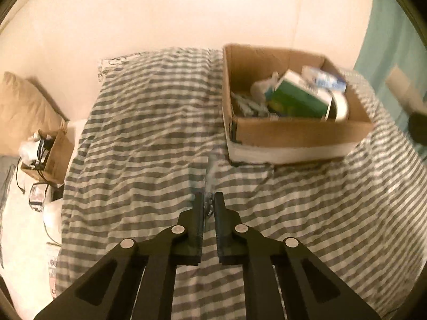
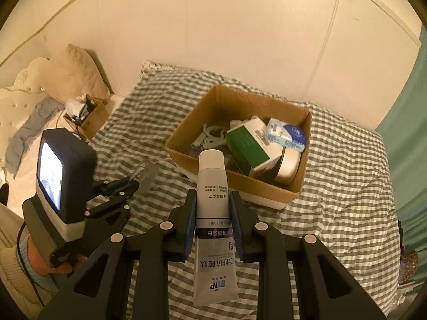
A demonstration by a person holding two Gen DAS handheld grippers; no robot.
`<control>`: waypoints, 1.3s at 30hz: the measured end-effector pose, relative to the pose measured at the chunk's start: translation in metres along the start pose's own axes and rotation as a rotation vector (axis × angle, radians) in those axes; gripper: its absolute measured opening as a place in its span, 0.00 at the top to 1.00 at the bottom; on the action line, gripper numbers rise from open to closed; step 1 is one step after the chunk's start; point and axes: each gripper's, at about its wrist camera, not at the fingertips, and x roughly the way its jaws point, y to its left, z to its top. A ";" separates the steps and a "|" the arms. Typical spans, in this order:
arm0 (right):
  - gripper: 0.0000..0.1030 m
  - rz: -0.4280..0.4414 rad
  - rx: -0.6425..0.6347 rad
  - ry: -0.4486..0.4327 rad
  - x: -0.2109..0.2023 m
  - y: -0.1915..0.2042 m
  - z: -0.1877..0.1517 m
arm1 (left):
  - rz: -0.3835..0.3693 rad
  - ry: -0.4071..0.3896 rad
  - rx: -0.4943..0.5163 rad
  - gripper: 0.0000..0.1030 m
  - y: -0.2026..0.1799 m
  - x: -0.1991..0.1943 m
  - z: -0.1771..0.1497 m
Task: Organize objects
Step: 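Carry the toothpaste tube and blister pack into the cardboard box and open both tools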
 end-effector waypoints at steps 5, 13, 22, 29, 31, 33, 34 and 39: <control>0.77 0.009 0.025 -0.057 -0.020 -0.004 0.011 | -0.063 -0.077 -0.024 0.94 0.000 -0.042 0.017; 0.77 0.015 0.069 -0.144 -0.044 -0.020 0.040 | -0.124 -0.150 0.034 0.94 -0.025 -0.083 0.059; 0.77 -0.009 0.125 -0.162 -0.017 -0.044 0.085 | -0.142 -0.140 0.142 0.94 -0.051 -0.056 0.131; 0.77 -0.008 0.193 -0.063 0.056 -0.077 0.096 | -0.156 -0.066 0.148 0.94 -0.052 0.002 0.146; 0.77 0.002 0.231 -0.038 0.076 -0.089 0.097 | -0.144 -0.034 0.150 0.94 -0.052 0.020 0.145; 0.77 0.023 0.263 -0.007 0.097 -0.096 0.098 | -0.161 -0.004 0.146 0.94 -0.051 0.032 0.146; 0.77 0.034 0.270 0.005 0.103 -0.098 0.098 | -0.163 0.001 0.144 0.94 -0.050 0.035 0.146; 0.77 0.066 0.269 0.052 0.131 -0.088 0.098 | -0.151 0.008 0.126 0.93 -0.049 0.047 0.151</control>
